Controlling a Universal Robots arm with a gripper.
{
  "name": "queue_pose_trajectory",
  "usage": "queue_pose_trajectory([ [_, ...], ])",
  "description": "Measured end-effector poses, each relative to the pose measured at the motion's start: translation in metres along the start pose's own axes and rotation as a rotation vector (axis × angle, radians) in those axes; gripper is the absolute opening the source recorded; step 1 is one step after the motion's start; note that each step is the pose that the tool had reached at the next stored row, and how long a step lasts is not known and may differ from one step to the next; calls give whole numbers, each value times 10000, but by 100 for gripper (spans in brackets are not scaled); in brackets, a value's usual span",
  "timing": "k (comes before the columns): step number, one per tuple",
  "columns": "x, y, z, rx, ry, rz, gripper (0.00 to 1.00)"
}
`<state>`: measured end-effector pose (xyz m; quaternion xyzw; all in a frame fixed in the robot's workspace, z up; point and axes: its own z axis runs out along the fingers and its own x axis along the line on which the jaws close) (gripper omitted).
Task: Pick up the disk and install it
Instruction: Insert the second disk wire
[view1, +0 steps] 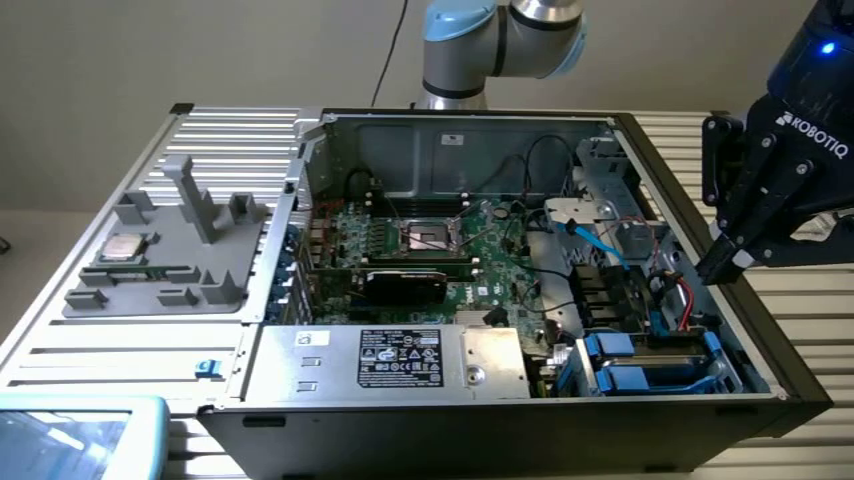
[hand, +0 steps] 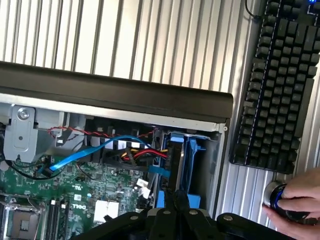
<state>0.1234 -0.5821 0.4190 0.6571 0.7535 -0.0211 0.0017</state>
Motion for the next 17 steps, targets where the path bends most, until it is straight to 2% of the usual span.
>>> queue_pose_trajectory([
  [8,0,-1,0,3,-2,-100,11],
  [17,1,0,0,-46,-41,-1687,11],
])
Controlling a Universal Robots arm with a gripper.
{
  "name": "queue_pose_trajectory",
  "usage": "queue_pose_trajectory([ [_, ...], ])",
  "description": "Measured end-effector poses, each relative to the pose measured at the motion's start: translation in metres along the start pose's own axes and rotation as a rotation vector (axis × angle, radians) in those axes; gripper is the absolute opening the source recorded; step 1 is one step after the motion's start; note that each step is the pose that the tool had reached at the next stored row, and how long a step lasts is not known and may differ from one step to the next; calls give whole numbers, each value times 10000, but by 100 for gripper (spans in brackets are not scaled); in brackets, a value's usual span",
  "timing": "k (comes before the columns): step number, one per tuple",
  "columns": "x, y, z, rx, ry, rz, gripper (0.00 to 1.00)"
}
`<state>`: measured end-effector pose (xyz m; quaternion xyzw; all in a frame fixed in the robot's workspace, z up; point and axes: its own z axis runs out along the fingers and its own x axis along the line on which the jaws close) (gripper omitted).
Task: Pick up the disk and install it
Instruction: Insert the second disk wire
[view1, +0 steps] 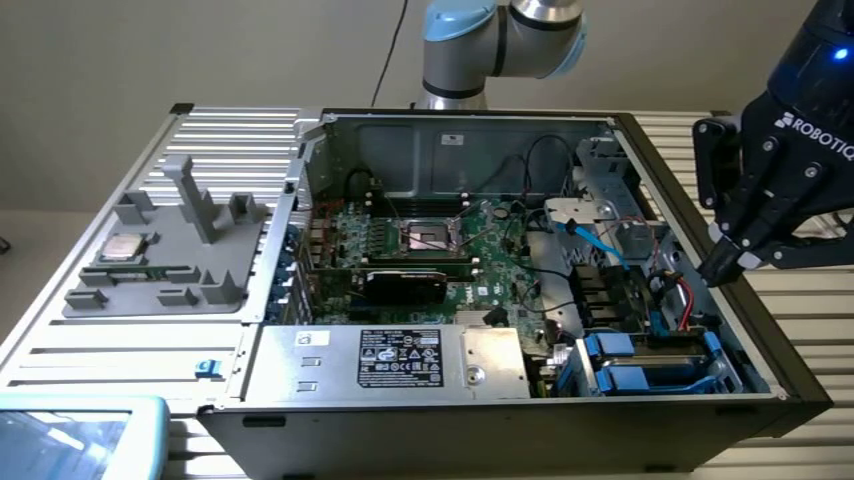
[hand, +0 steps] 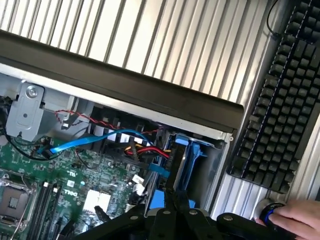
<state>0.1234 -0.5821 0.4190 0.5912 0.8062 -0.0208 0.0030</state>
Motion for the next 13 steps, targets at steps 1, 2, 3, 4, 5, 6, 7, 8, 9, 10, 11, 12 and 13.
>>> queue_pose_trajectory([
  [1,0,0,0,-5,-5,-181,11],
  [2,0,0,0,-11,-10,-371,11],
  [3,0,0,0,-17,-14,-551,11],
  [4,0,0,0,-22,-18,-730,11],
  [5,0,0,0,-29,-22,-910,11],
  [6,0,0,0,-34,-27,-1091,11],
  [7,0,0,0,-39,-33,-1269,11],
  [8,0,0,0,-44,-38,-1455,11],
  [9,0,0,0,-50,-43,-1633,11],
  [10,0,0,0,-55,-49,-1814,11],
  [11,0,0,0,-60,-54,-1999,11],
  [12,0,0,0,-66,-60,-2178,11],
  [13,0,0,0,-71,-66,-2370,11],
])
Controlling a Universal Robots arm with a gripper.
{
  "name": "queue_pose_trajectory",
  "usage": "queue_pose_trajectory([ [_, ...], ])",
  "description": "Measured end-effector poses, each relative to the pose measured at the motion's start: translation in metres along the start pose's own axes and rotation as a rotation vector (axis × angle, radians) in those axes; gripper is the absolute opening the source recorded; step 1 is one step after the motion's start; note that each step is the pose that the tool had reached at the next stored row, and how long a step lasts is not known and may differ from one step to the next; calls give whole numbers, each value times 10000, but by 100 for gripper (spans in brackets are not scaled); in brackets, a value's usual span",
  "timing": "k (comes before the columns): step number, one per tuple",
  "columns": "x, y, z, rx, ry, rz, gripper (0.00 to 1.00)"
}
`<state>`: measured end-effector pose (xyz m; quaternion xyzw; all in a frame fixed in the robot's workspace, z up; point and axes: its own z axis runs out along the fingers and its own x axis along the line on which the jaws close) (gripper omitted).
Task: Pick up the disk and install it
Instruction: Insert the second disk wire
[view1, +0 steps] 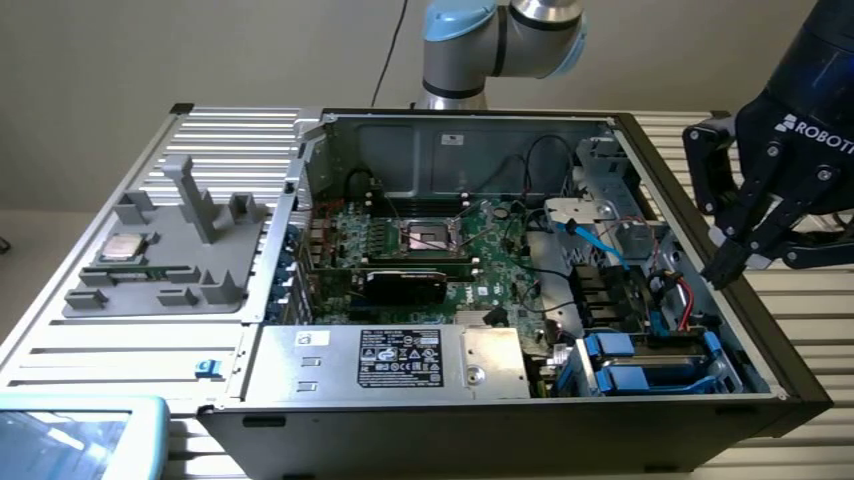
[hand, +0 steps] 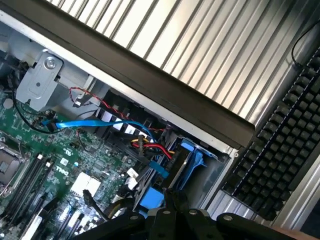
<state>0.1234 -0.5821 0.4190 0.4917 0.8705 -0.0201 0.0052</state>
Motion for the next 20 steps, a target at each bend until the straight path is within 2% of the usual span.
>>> queue_pose_trajectory([
  [20,0,0,0,-107,-104,-3625,11],
])
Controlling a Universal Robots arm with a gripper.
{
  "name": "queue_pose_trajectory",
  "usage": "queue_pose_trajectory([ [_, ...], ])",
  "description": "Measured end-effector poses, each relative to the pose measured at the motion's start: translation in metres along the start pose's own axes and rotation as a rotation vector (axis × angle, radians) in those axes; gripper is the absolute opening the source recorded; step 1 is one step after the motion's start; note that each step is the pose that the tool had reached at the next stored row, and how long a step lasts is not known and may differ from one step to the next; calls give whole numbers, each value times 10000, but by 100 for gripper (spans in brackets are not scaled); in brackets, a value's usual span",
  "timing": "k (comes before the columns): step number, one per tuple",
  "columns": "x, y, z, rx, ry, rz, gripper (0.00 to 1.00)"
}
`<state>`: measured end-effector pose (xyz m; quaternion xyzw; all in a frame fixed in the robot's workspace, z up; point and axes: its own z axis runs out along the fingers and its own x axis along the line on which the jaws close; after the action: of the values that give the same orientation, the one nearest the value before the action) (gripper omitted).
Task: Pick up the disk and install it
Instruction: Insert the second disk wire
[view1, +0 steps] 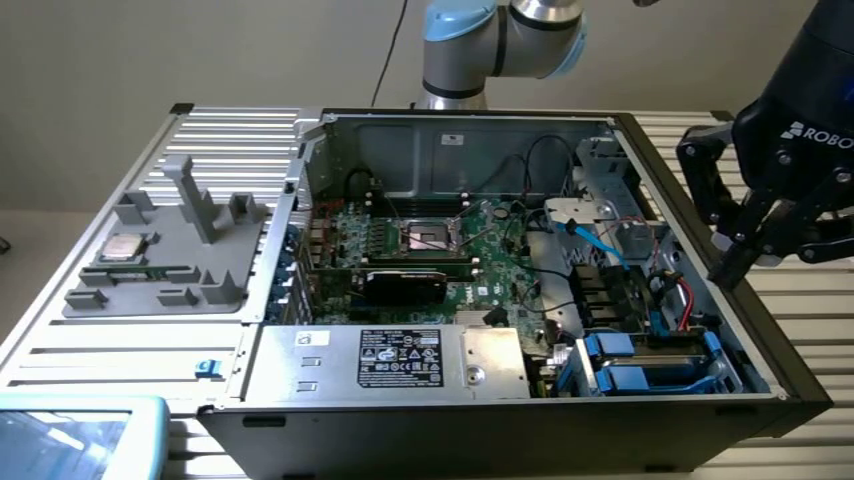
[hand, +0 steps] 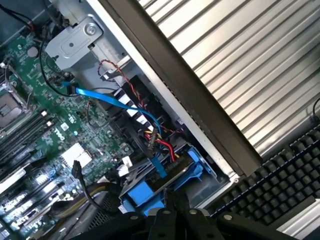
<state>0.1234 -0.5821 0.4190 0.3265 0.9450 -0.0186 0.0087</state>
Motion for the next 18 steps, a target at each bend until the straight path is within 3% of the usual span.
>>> queue_pose_trajectory([
  [18,0,0,1,-93,-98,-3285,11],
])
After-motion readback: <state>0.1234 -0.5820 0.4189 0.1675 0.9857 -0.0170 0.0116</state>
